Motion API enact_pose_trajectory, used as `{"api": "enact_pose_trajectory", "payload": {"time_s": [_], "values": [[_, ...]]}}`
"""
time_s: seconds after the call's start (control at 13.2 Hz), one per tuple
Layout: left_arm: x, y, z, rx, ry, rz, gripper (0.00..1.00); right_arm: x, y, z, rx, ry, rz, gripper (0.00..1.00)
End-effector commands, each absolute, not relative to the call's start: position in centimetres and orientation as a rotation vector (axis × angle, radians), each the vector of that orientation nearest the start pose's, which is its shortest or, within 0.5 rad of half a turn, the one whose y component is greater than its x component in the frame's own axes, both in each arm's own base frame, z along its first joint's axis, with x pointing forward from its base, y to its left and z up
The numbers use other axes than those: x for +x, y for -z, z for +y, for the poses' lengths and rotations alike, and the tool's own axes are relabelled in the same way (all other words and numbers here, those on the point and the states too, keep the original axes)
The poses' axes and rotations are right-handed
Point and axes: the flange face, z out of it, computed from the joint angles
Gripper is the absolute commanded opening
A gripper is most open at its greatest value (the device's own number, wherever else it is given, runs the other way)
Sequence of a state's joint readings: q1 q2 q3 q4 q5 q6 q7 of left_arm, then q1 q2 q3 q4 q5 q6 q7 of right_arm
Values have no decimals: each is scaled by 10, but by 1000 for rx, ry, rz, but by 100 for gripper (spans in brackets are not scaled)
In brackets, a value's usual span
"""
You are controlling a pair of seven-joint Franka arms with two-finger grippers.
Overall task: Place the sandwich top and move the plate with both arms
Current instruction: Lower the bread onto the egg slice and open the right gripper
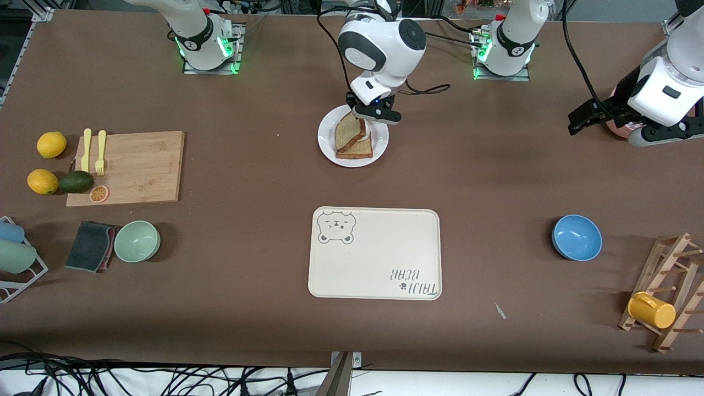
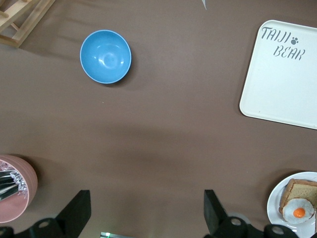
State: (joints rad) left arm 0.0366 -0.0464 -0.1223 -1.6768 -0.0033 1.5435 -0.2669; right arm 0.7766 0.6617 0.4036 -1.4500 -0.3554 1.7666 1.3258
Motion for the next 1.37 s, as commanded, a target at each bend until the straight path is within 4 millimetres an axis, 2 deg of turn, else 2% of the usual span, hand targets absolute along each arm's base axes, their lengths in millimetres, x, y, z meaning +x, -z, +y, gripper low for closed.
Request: {"api": "enact_pose_trajectory", "payload": {"time_s": [0.0, 0.08, 0.23, 0.38, 0.61, 0.68, 0.76, 0.84, 0.91, 0.99, 1.14, 1.22, 1.29], "values": [[530, -611, -57, -3109, -105, -259, 100, 324, -318, 595, -3456, 36, 163, 0], [530, -612, -62, -3112, -103, -247, 100, 324, -325, 594, -3450, 52, 170, 0], [527, -614, -73, -3119, -97, -219, 100, 320, -319, 590, -3465, 47, 174, 0], [528, -613, -70, -3122, -106, -228, 100, 320, -306, 592, -3463, 38, 223, 0], [522, -617, -74, -3121, -89, -219, 100, 315, -279, 587, -3502, -3, 203, 0], [518, -619, -81, -3119, -88, -198, 100, 316, -279, 588, -3489, -1, 194, 16], [514, -619, -82, -3111, -114, -195, 100, 317, -283, 589, -3470, -17, 213, 47], [510, -618, -76, -3103, -144, -209, 100, 322, -288, 589, -3436, -64, 291, 69], [514, -615, -65, -3106, -129, -243, 100, 328, -304, 590, -3383, -76, 348, 89], [521, -616, -63, -3115, -72, -246, 100, 333, -319, 587, -3356, -57, 348, 100], [528, -608, -58, -3109, -71, -245, 100, 343, -356, 578, -3316, -15, 343, 100], [529, -606, -52, -3108, -78, -259, 100, 357, -375, 560, -3295, -9, 364, 100], [529, -605, -48, -3104, -92, -287, 100, 376, -394, 533, -3261, -27, 369, 100]]}}
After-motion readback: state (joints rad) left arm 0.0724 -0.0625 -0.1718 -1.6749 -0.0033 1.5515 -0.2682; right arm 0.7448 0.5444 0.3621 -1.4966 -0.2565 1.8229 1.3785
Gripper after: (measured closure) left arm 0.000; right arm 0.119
